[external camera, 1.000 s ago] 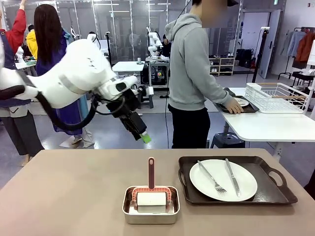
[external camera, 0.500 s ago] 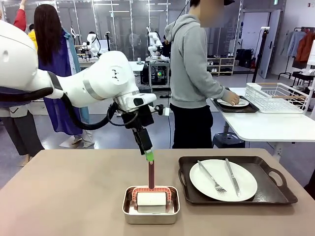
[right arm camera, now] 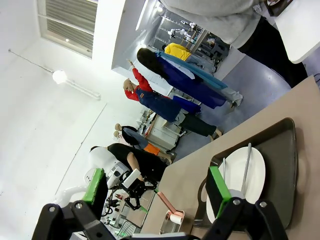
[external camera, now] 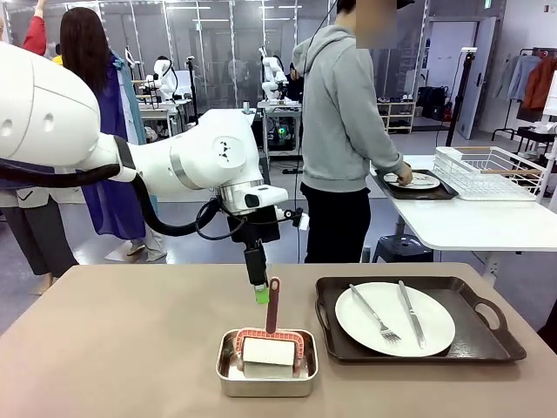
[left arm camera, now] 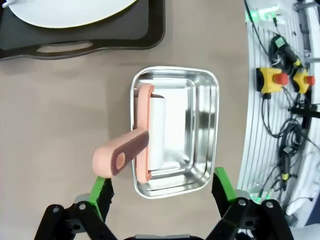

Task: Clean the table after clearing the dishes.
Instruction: When the left (or right) Handle tray is removed, use the left hand (or right hand) to clean the left (or right) side of the table with the Lint Roller.

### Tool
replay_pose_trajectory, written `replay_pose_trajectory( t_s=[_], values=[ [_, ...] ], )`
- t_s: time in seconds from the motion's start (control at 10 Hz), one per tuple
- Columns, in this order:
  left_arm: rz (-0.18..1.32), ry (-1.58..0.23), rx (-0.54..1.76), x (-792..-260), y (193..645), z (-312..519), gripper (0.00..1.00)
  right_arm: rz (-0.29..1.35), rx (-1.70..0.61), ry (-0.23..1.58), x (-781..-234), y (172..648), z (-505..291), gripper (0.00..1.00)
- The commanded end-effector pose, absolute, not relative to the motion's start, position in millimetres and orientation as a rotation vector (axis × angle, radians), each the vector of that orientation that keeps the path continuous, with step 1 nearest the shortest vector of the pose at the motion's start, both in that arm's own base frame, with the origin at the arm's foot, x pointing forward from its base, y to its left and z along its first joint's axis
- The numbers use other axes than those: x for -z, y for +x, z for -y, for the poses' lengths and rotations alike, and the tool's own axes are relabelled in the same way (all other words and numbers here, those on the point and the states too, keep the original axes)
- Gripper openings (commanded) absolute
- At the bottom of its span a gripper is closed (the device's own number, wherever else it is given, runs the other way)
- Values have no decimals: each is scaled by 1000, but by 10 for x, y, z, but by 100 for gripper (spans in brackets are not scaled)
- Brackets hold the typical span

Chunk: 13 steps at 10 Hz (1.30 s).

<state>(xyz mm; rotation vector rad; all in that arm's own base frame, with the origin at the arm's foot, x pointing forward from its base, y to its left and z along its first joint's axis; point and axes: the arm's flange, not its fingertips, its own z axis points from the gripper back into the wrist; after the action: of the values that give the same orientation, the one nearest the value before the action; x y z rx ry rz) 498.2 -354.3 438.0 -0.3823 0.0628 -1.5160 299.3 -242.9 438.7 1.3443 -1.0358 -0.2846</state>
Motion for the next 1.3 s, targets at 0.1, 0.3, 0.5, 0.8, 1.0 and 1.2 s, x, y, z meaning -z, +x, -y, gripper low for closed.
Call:
replay_pose_trajectory(
  t_s=[0.1,0.3,0.5,0.8,1.0,1.2],
  values=[
    [-10,-316,1557,-4343,5056,3575,100,1046,284,1343,-4407,2966,2424,100],
    [5,-374,1543,-4353,5117,3621,100,1046,284,1343,-4407,2966,2424,100],
    [-25,-367,1584,-4314,5092,3664,100,1046,284,1343,-4407,2966,2424,100],
    [-64,-354,1619,-4235,5098,3699,100,1046,284,1343,-4407,2966,2424,100],
    [-96,-330,1627,-4101,5101,3696,100,1046,284,1343,-4407,2966,2424,100],
    [-123,-299,1641,-4028,5113,3721,100,1046,284,1343,-4407,2966,2424,100]
  ],
)
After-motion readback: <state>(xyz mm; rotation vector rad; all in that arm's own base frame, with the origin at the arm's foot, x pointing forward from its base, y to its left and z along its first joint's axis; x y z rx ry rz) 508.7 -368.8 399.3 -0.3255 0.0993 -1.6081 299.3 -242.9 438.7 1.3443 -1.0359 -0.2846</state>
